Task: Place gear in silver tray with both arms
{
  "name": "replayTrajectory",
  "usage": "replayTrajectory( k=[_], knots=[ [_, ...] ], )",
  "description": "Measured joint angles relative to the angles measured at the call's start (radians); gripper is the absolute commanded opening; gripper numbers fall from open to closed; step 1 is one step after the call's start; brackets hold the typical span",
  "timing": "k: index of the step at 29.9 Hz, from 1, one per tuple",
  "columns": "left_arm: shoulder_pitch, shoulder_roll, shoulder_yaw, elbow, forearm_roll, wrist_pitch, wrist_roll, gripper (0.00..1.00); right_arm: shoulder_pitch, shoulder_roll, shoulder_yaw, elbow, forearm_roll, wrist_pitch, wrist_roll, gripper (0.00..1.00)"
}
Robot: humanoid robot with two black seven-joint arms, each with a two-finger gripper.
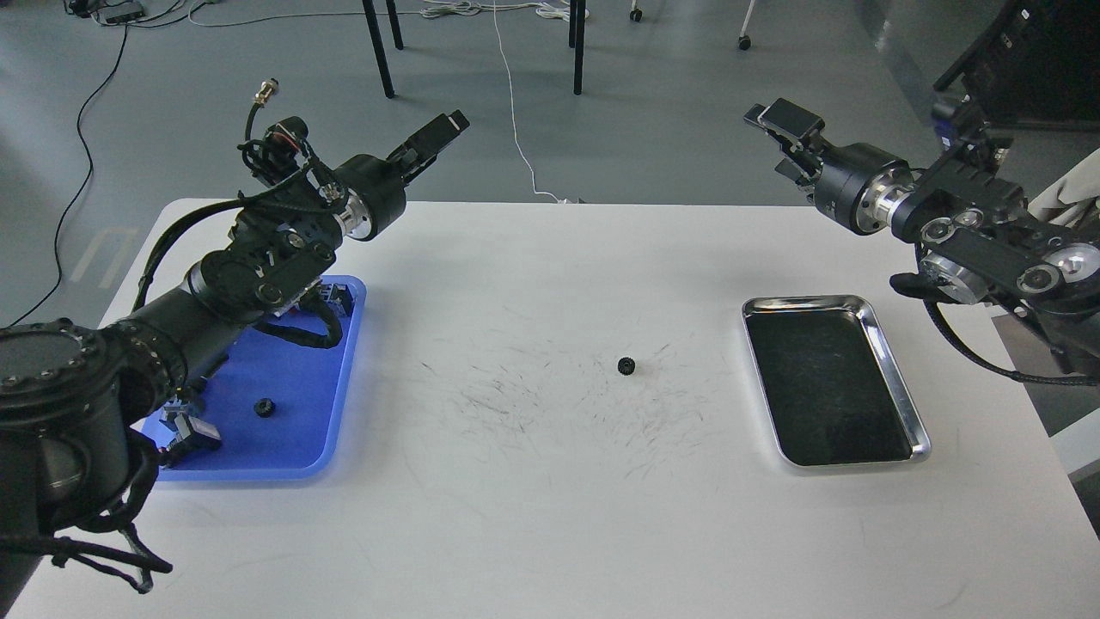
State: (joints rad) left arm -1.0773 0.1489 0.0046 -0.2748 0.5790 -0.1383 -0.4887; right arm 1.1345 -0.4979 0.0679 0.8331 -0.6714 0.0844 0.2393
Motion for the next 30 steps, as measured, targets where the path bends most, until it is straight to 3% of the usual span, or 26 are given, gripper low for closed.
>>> replayTrajectory(
  k=[7,13,18,25,30],
  knots=[
    [0.010,0.057,-0.009,0.025,-0.131,-0.171,0.000,0.98,0.041,0.000,-0.038,0.067,-0.216,0.086,0.011,0.97],
    [0.013,0.066,-0.084,0.076,-0.216,-0.296,0.000,0.98,0.080,0.007,-0.083,0.086,-0.429,0.119,0.051,0.97],
    [0.014,0.072,-0.171,0.096,-0.253,-0.325,0.000,0.98,0.126,0.020,-0.149,0.087,-0.567,0.130,0.137,0.97],
    [0.034,0.094,-0.281,0.095,-0.320,-0.348,0.000,0.98,0.198,0.058,-0.265,0.087,-0.701,0.142,0.221,0.95],
    [0.063,0.107,-0.306,0.102,-0.351,-0.351,0.000,0.98,0.232,0.100,-0.352,0.085,-0.795,0.147,0.248,0.89]
  ],
)
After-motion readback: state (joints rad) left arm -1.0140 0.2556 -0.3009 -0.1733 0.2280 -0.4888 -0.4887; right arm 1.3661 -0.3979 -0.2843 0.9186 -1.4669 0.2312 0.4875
